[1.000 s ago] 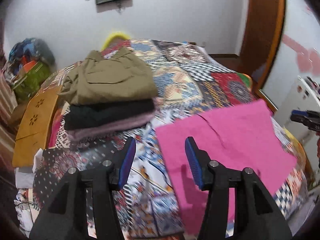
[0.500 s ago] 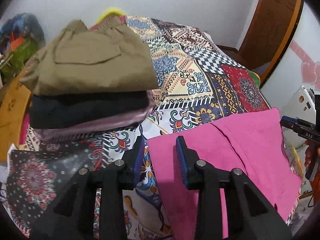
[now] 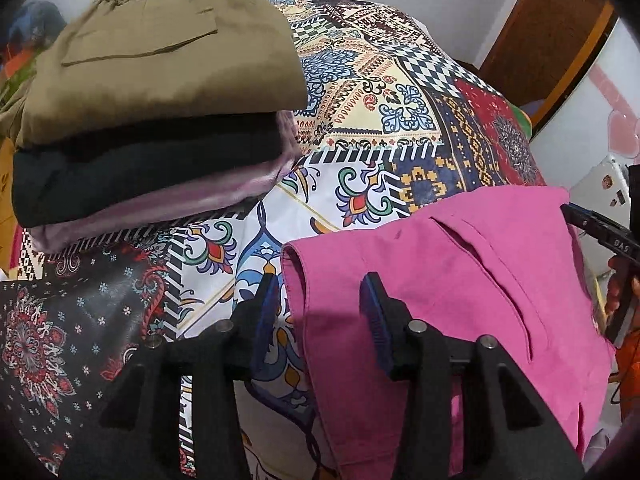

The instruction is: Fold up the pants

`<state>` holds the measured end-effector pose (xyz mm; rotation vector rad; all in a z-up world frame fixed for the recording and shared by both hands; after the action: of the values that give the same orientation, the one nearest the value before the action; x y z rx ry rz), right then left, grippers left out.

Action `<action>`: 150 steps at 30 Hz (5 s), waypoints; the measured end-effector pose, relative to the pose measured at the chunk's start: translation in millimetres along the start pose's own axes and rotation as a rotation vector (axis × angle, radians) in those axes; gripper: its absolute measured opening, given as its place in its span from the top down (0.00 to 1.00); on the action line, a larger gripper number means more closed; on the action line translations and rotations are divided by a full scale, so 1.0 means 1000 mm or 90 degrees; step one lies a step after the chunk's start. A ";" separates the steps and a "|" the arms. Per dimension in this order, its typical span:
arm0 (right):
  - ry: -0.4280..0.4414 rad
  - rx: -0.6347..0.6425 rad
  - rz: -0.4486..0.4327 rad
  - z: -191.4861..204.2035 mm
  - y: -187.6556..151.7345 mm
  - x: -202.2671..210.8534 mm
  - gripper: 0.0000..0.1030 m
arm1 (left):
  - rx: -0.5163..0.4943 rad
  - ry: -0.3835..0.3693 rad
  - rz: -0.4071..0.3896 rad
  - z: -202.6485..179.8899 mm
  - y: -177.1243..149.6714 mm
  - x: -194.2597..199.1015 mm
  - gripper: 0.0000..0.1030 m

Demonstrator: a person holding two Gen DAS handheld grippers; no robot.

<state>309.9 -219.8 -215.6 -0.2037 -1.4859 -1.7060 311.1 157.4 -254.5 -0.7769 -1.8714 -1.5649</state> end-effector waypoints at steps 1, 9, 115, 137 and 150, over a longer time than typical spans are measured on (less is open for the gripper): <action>0.000 0.004 -0.001 0.001 0.000 -0.001 0.76 | 0.003 -0.007 -0.004 0.000 0.000 0.001 0.69; -0.012 0.053 -0.021 0.011 0.001 0.003 0.91 | -0.056 0.043 -0.066 -0.017 -0.004 0.016 0.96; 0.165 0.118 0.073 0.148 -0.080 0.081 0.66 | -0.082 0.039 -0.103 -0.069 -0.094 0.148 0.25; 0.137 0.144 -0.007 0.158 -0.091 0.121 0.64 | 0.091 -0.061 -0.069 -0.077 -0.142 0.150 0.10; 0.142 0.150 0.052 0.151 -0.110 0.094 0.62 | 0.159 -0.135 -0.081 -0.077 -0.127 0.135 0.03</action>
<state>117.7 -139.0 -196.6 0.0501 -1.4753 -1.4245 131.5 73.0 -225.3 -0.7463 -2.2573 -1.3281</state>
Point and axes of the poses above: each gripper's, at about its wrist camera, not at the fingertips, and x roughly against the way its jaws point, z to its left, y to its top, the point moved 1 cm from there along -x, roughly the way its jaws point, and after that the axes turned 15 degrees about -z, right-handed, at the moved point
